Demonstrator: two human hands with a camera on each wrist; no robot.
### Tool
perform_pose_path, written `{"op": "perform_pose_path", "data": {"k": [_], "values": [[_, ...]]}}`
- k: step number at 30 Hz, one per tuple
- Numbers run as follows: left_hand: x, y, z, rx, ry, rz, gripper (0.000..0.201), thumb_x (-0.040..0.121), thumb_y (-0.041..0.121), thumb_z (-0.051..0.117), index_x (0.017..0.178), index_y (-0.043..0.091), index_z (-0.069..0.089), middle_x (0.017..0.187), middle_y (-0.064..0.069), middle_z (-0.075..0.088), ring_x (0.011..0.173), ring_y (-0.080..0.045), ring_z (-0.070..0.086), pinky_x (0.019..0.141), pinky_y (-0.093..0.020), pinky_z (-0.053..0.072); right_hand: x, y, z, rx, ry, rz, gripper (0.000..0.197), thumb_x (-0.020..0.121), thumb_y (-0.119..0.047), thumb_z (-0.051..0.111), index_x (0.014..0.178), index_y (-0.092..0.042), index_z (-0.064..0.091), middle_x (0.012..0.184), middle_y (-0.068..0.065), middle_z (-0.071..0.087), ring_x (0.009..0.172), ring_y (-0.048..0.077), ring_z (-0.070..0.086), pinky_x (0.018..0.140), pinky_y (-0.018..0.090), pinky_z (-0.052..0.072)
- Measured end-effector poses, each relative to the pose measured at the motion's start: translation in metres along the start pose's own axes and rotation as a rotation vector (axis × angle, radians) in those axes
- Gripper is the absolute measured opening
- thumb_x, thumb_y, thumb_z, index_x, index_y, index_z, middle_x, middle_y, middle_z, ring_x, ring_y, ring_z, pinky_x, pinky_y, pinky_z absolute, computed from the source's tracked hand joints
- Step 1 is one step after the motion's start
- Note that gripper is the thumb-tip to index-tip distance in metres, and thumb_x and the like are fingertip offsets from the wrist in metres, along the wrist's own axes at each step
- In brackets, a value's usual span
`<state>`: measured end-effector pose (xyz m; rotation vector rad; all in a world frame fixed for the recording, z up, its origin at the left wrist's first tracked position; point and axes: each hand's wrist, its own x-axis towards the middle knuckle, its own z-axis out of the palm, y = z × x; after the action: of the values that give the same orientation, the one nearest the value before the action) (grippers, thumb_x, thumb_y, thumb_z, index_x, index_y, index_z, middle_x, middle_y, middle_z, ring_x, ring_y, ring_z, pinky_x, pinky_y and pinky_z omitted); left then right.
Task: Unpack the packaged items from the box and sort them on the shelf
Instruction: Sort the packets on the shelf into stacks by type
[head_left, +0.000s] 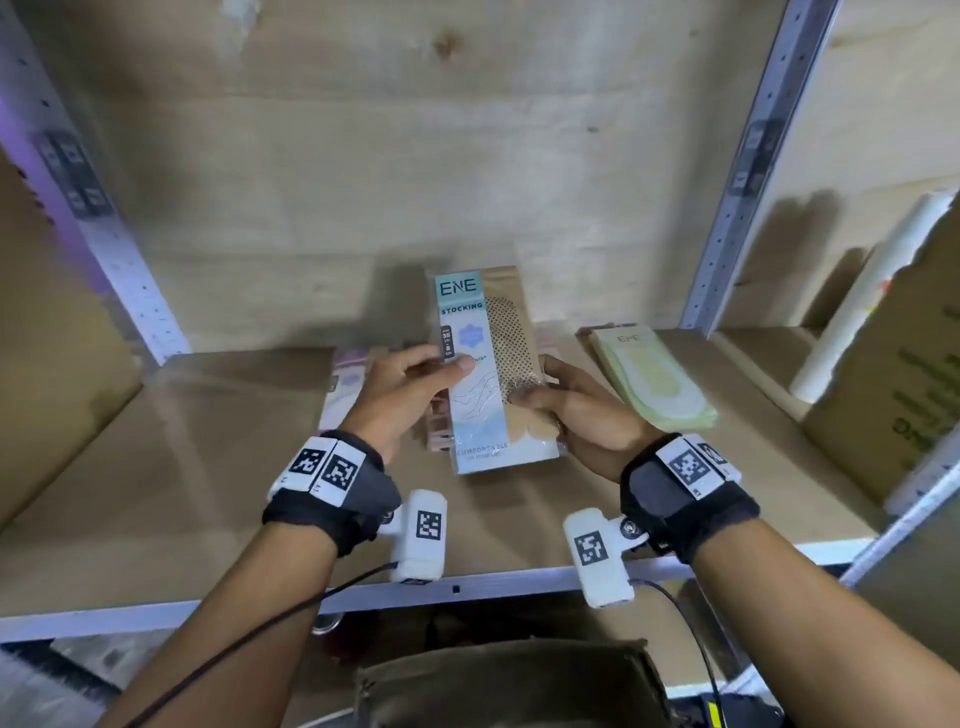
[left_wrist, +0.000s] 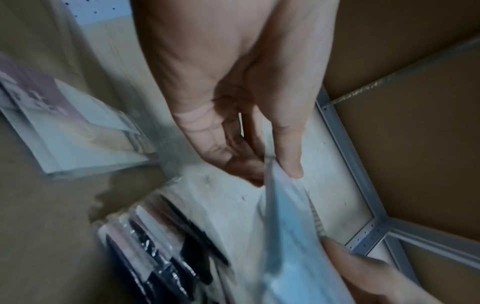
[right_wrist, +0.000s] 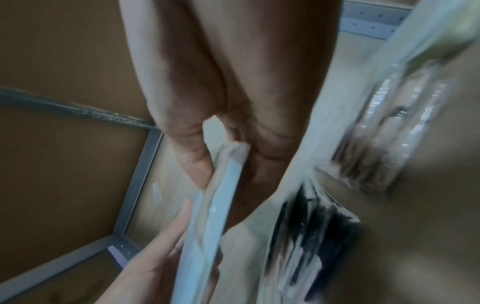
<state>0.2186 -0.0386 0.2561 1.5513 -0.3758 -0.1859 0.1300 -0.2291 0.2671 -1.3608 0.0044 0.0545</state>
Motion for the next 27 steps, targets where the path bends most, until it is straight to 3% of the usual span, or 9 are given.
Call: {"op": "perform_pose_path", "data": {"k": [2, 6, 8, 11, 14, 16, 19, 23, 27], "values": [[0.010, -0.002, 0.008, -0.020, 0.034, -0.024, 0.028, 0.084, 0.034, 0.077, 0.106, 0.017, 0.072, 0.099, 0.001, 0.078, 0.085, -0.012, 0.074, 0.064, -0.017, 0.054, -0.004, 0.003, -0.012, -0.084, 0.040, -0.008, 0.034, 0.092, 0.003, 0.058, 0.124, -0.007, 0.061, 0.120, 0.014, 0.071, 0.091, 0.021, 0.072, 0.074, 0.028, 0.059], [0.025, 0.010, -0.003, -0.240, 0.193, -0.004, 0.050, 0.087, 0.035, 0.073, 0.129, 0.012, 0.057, 0.111, -0.002, 0.074, 0.092, -0.016, 0.071, 0.059, -0.018, 0.055, -0.007, 0.001, -0.026, -0.222, -0.040, 0.007, 0.036, 0.091, 0.002, 0.058, 0.124, -0.008, 0.065, 0.123, 0.011, 0.070, 0.115, 0.027, 0.066, 0.102, 0.036, 0.049], [0.032, 0.012, -0.007, -0.243, 0.251, -0.001, 0.043, 0.089, 0.036, 0.072, 0.126, 0.018, 0.060, 0.114, -0.002, 0.071, 0.088, -0.015, 0.069, 0.056, -0.016, 0.053, -0.010, 0.000, -0.034, -0.299, -0.059, 0.021, 0.037, 0.089, 0.003, 0.059, 0.125, -0.005, 0.065, 0.125, 0.013, 0.069, 0.120, 0.029, 0.063, 0.107, 0.038, 0.045], [0.038, 0.008, -0.012, -0.087, 0.245, 0.014, 0.030, 0.089, 0.042, 0.070, 0.111, 0.022, 0.071, 0.093, 0.003, 0.072, 0.068, -0.007, 0.067, 0.045, -0.010, 0.047, -0.015, 0.001, -0.041, -0.363, -0.078, 0.048, 0.038, 0.089, 0.005, 0.060, 0.125, -0.005, 0.065, 0.124, 0.015, 0.068, 0.119, 0.033, 0.063, 0.106, 0.039, 0.046], [0.041, 0.000, -0.013, 0.057, 0.264, 0.051, 0.026, 0.086, 0.049, 0.071, 0.094, 0.026, 0.077, 0.072, 0.009, 0.074, 0.055, 0.004, 0.066, 0.045, -0.008, 0.045, -0.019, 0.000, -0.047, -0.407, -0.120, 0.081, 0.041, 0.089, 0.006, 0.061, 0.128, -0.005, 0.063, 0.125, 0.016, 0.068, 0.115, 0.031, 0.065, 0.103, 0.034, 0.049], [0.039, -0.003, -0.013, 0.095, 0.231, 0.086, 0.025, 0.086, 0.052, 0.068, 0.075, 0.031, 0.075, 0.069, 0.009, 0.075, 0.058, 0.002, 0.068, 0.049, -0.010, 0.048, -0.021, -0.001, -0.050, -0.418, -0.128, 0.097, 0.041, 0.089, 0.005, 0.063, 0.128, -0.005, 0.063, 0.123, 0.016, 0.069, 0.110, 0.028, 0.067, 0.097, 0.030, 0.051], [0.037, -0.005, -0.018, 0.146, 0.198, 0.097, 0.042, 0.088, 0.058, 0.063, 0.061, 0.027, 0.067, 0.064, 0.002, 0.070, 0.059, -0.008, 0.068, 0.058, -0.022, 0.050, -0.022, -0.001, -0.055, -0.422, -0.099, 0.102, 0.034, 0.087, 0.001, 0.069, 0.119, -0.007, 0.066, 0.107, 0.009, 0.074, 0.095, 0.019, 0.068, 0.082, 0.023, 0.050], [0.030, -0.003, -0.026, 0.221, 0.226, 0.058, 0.053, 0.090, 0.061, 0.057, 0.054, 0.022, 0.057, 0.045, 0.003, 0.055, 0.046, -0.011, 0.062, 0.040, -0.016, 0.036, -0.021, -0.002, -0.067, -0.370, -0.071, 0.082, 0.023, 0.083, -0.004, 0.075, 0.103, -0.010, 0.065, 0.102, 0.009, 0.073, 0.091, 0.017, 0.068, 0.082, 0.024, 0.051], [0.023, -0.005, -0.029, 0.183, 0.211, -0.022, 0.047, 0.094, 0.048, 0.060, 0.061, 0.016, 0.054, 0.041, -0.001, 0.057, 0.029, -0.007, 0.047, 0.030, -0.012, 0.024, -0.022, -0.001, -0.072, -0.337, -0.065, 0.075, 0.042, 0.080, -0.014, 0.077, 0.112, 0.007, 0.059, 0.110, 0.017, 0.072, 0.099, 0.024, 0.069, 0.086, 0.026, 0.055]]}}
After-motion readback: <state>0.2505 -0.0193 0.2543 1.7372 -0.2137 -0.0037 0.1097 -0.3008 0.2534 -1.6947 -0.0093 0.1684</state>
